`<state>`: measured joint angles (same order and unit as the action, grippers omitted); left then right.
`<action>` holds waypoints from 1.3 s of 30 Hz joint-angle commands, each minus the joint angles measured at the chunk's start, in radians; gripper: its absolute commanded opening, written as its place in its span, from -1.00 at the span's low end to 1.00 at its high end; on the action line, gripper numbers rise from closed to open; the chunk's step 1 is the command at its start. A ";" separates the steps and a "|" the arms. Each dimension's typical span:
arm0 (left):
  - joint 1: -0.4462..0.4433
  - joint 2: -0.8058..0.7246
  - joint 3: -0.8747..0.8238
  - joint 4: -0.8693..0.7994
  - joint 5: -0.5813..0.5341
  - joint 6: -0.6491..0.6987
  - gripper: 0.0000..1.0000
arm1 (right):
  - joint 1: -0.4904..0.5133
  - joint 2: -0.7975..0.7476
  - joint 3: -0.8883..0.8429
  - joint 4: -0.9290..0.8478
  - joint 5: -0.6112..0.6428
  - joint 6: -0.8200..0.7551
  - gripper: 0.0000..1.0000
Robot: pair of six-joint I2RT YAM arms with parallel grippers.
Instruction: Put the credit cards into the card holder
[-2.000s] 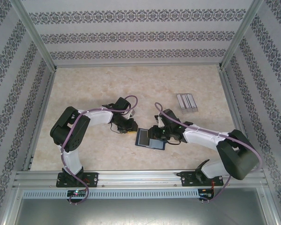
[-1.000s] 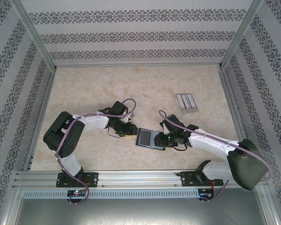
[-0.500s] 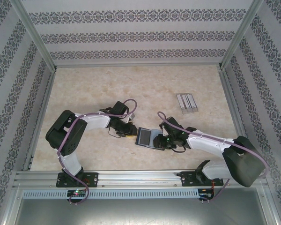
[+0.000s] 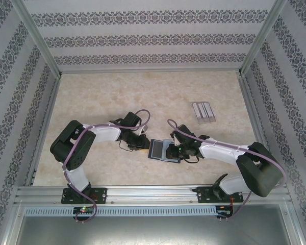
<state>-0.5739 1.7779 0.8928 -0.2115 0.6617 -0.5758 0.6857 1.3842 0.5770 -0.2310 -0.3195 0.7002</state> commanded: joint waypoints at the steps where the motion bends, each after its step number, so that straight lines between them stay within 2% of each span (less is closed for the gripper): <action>1: -0.015 0.011 -0.001 0.018 -0.004 0.001 -0.60 | 0.014 0.007 0.029 0.002 0.009 -0.022 -0.70; 9: -0.016 -0.011 -0.014 0.055 -0.020 -0.019 -0.59 | 0.013 -0.002 0.026 0.017 0.013 -0.009 -0.77; 19: -0.015 -0.023 -0.020 0.062 -0.047 -0.024 -0.59 | 0.015 0.003 0.035 0.065 -0.006 0.004 -0.57; 26: -0.015 -0.029 -0.015 0.054 -0.058 -0.020 -0.59 | 0.020 0.026 0.039 0.081 -0.006 0.017 -0.31; 31: -0.015 -0.038 0.000 0.019 -0.081 -0.004 -0.59 | 0.020 0.025 0.034 0.108 -0.014 0.029 -0.27; 39: -0.016 -0.152 -0.023 -0.044 -0.262 0.010 -0.34 | 0.020 0.028 0.005 0.204 -0.060 0.080 -0.25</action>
<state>-0.5827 1.6932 0.8806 -0.2184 0.5007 -0.5804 0.6922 1.4017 0.5934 -0.0853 -0.3470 0.7483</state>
